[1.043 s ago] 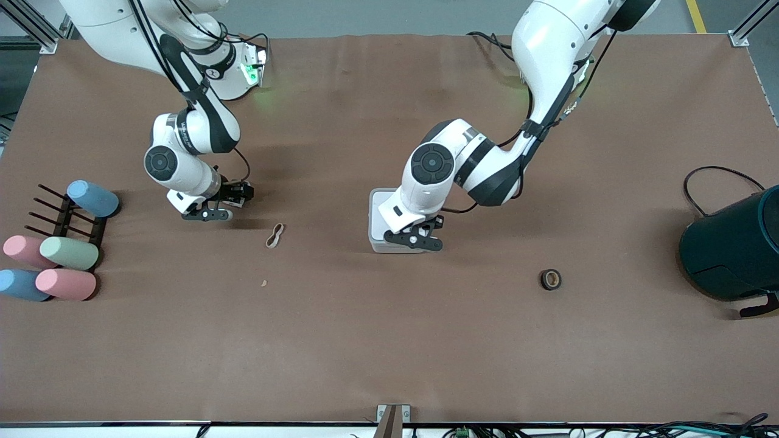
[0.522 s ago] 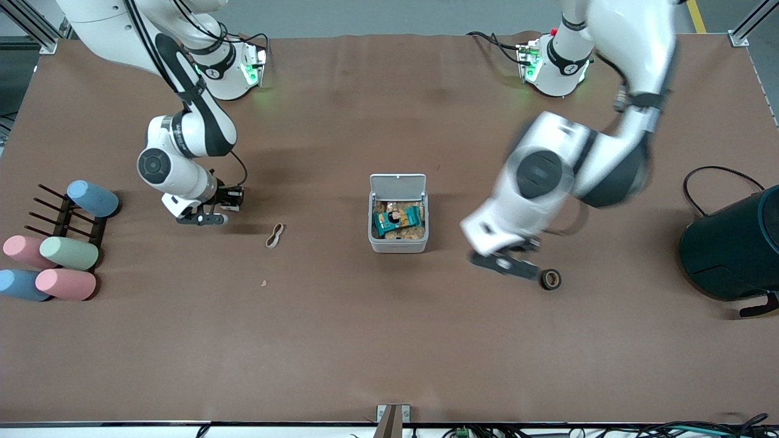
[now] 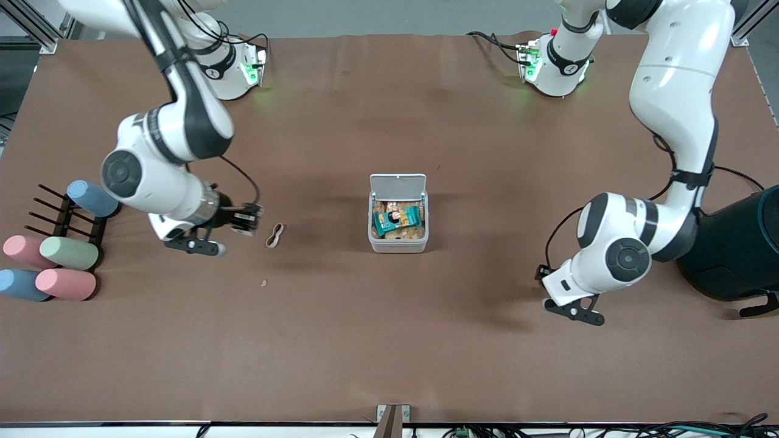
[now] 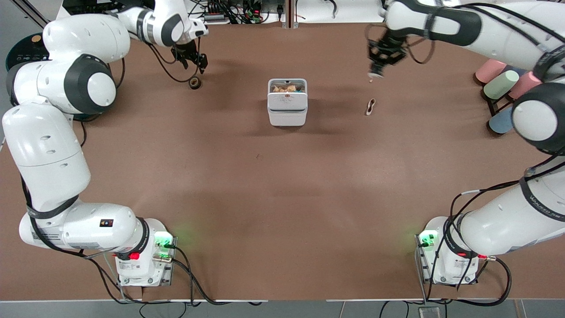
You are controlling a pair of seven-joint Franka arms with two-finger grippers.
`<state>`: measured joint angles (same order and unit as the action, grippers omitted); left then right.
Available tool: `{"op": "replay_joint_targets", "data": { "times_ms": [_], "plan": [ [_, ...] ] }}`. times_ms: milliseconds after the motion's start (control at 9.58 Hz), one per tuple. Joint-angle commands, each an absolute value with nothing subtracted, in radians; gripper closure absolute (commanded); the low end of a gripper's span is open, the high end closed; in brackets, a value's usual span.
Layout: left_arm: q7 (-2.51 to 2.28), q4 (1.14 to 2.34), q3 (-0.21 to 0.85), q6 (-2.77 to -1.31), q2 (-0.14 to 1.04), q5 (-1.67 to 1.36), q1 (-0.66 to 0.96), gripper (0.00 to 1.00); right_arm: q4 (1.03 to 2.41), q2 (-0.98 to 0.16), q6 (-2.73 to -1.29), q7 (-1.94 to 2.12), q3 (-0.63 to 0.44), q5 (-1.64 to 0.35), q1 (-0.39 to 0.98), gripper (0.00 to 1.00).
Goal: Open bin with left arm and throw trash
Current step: 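Grasp the tape with the left gripper while the right gripper drops the packet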
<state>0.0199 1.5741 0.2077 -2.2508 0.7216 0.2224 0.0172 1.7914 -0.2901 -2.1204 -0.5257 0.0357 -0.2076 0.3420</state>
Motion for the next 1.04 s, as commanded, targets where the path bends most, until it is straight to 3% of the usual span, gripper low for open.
{"op": "replay_joint_targets", "data": {
  "times_ms": [0,209,417,626,730,835,939],
  "plan": [
    [0.054,1.693,0.219,-2.38,0.69,0.242,-0.031,0.0,1.579,-0.502,-2.222,-0.742,0.025,-0.197,0.525,0.99],
    [0.049,1.747,0.219,-2.463,0.699,0.241,-0.032,0.0,1.464,-0.619,-2.23,-0.762,0.021,-0.192,0.624,0.99],
    [0.035,1.769,0.221,-2.479,0.698,0.236,-0.032,0.02,1.445,-0.647,-2.227,-0.778,0.021,-0.187,0.675,0.97],
    [0.037,1.772,0.222,-2.479,0.693,0.235,-0.031,0.77,1.453,-0.661,-2.221,-0.772,0.021,-0.176,0.689,0.93],
    [0.044,1.772,0.224,-2.479,0.693,0.236,-0.032,0.99,1.454,-0.666,-2.214,-0.758,0.021,-0.176,0.689,0.72],
    [0.048,1.77,0.227,-2.477,0.693,0.236,-0.028,1.0,1.453,-0.672,-2.206,-0.767,0.021,-0.178,0.695,0.25],
    [0.037,1.772,0.229,-2.474,0.692,0.235,-0.022,1.0,1.453,-0.672,-2.203,-0.77,0.021,-0.176,0.707,0.11]
  ]
}}
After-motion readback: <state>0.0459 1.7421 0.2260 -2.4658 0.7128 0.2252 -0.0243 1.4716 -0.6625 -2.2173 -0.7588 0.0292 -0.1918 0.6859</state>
